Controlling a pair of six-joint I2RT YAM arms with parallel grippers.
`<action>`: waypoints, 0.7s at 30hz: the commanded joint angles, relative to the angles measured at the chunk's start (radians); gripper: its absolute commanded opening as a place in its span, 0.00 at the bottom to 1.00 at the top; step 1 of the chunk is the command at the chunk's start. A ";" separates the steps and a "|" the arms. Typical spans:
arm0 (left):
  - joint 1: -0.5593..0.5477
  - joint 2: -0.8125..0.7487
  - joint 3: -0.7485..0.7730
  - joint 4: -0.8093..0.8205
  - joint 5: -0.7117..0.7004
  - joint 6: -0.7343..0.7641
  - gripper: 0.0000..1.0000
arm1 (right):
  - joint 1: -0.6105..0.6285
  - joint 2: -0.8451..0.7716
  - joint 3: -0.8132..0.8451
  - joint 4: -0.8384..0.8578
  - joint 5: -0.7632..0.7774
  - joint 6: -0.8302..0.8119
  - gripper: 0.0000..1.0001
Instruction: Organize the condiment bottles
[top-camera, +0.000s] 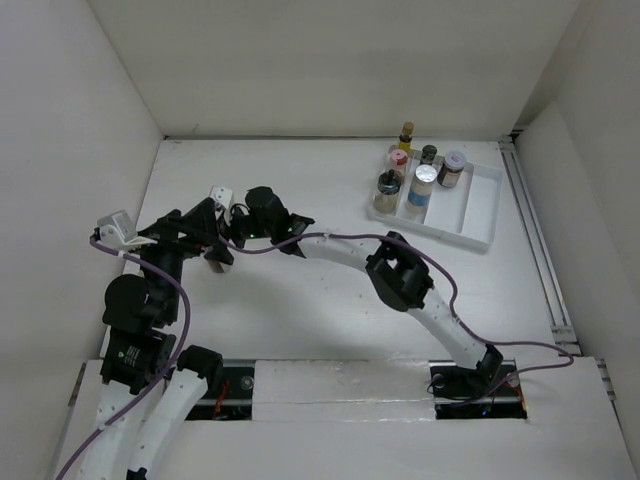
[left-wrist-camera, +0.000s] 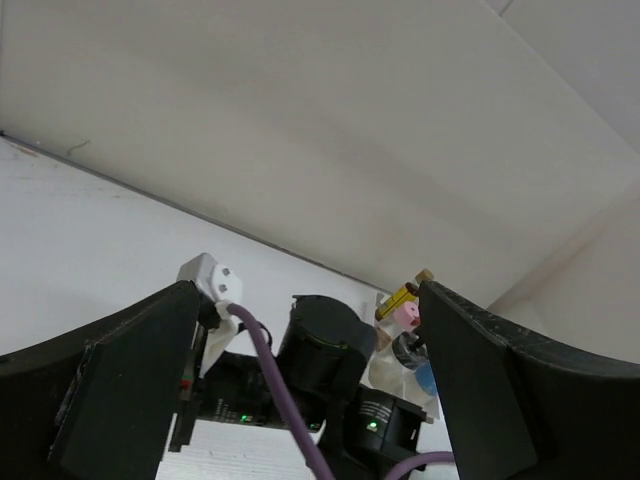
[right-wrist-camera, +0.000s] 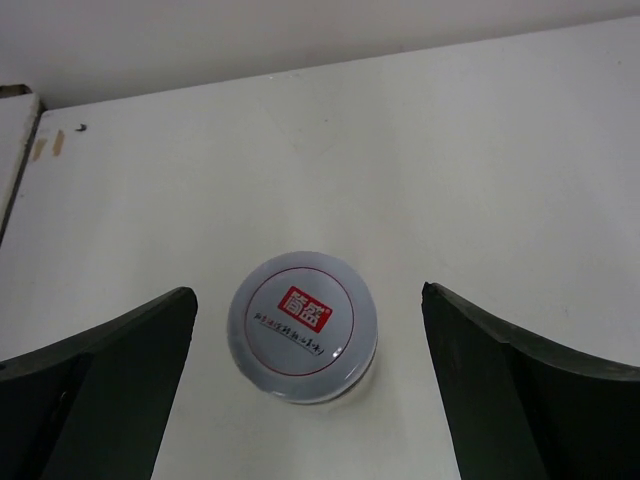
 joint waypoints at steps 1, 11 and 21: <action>0.003 0.006 0.001 0.047 0.026 0.008 0.87 | 0.022 0.063 0.100 -0.032 0.055 -0.015 1.00; 0.003 0.006 0.001 0.047 0.046 0.017 0.87 | 0.049 0.147 0.186 -0.042 0.113 -0.015 0.84; 0.003 0.015 0.001 0.047 0.055 0.017 0.87 | -0.012 -0.298 -0.346 0.360 0.111 0.026 0.54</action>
